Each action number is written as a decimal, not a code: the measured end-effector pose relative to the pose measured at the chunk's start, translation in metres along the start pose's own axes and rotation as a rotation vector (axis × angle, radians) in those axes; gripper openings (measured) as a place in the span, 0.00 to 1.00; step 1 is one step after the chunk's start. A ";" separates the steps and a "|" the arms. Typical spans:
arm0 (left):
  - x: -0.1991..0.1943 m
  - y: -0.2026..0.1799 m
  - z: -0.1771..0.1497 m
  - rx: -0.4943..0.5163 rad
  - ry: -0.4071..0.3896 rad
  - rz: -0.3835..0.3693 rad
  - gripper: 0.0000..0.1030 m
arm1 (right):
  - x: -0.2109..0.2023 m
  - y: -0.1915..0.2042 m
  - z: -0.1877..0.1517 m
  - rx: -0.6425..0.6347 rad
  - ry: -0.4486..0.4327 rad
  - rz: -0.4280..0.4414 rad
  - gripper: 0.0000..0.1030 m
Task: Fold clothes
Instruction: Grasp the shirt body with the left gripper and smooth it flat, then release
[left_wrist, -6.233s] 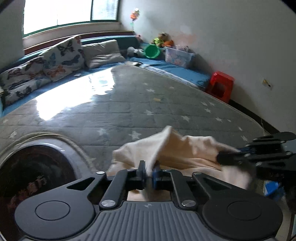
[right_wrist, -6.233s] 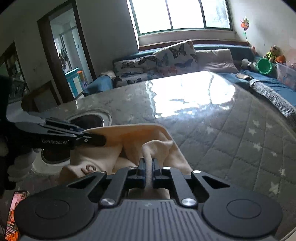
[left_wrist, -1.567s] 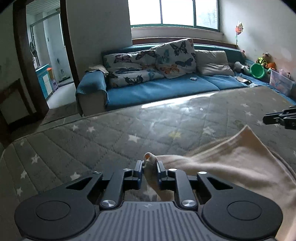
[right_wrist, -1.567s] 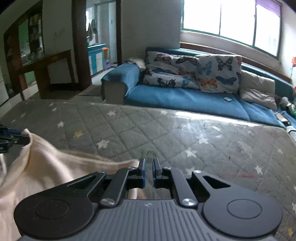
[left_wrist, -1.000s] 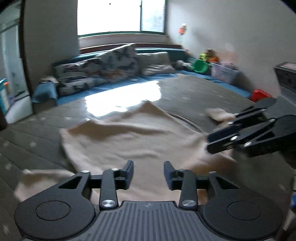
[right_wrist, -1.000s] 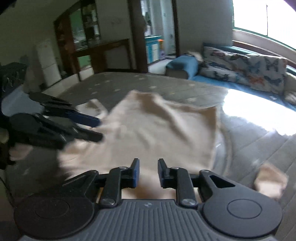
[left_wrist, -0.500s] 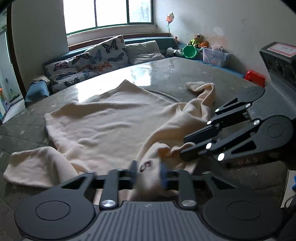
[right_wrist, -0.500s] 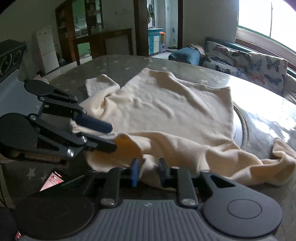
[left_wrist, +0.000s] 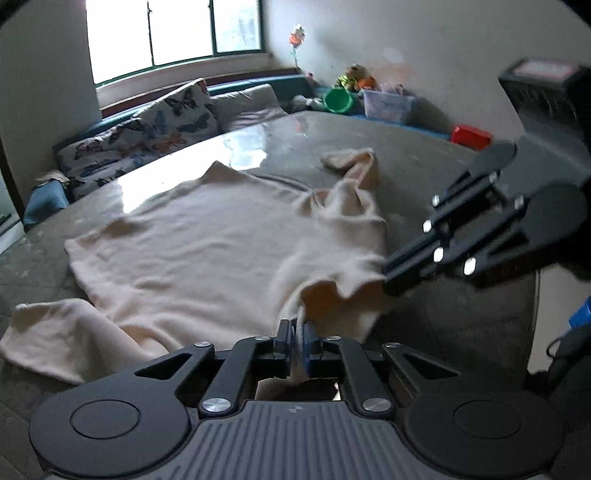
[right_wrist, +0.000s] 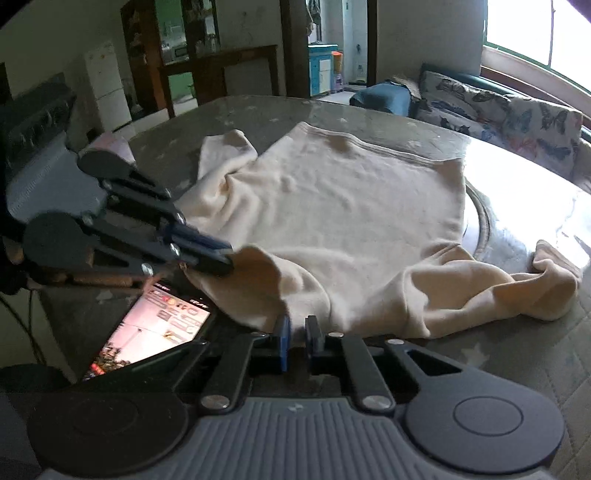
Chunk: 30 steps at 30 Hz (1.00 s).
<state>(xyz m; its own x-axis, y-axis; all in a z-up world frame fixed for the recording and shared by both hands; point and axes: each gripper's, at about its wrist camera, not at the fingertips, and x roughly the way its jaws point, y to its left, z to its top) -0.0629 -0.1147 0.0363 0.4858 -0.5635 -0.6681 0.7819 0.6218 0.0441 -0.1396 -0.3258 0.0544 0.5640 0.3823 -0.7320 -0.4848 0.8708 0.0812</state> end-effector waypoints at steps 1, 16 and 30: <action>0.000 0.000 0.000 0.003 0.001 -0.006 0.07 | -0.002 -0.001 0.002 0.004 -0.010 0.009 0.12; -0.024 0.011 -0.002 -0.012 -0.053 -0.041 0.12 | 0.047 0.002 0.018 -0.042 -0.038 0.022 0.14; -0.011 0.178 -0.018 -0.586 -0.009 0.621 0.41 | 0.038 0.014 0.004 -0.116 -0.039 0.014 0.31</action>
<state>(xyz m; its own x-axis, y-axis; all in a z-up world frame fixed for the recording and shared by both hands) 0.0637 0.0116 0.0379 0.7646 -0.0299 -0.6438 0.0454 0.9989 0.0075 -0.1226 -0.2985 0.0304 0.5811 0.4073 -0.7045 -0.5652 0.8249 0.0107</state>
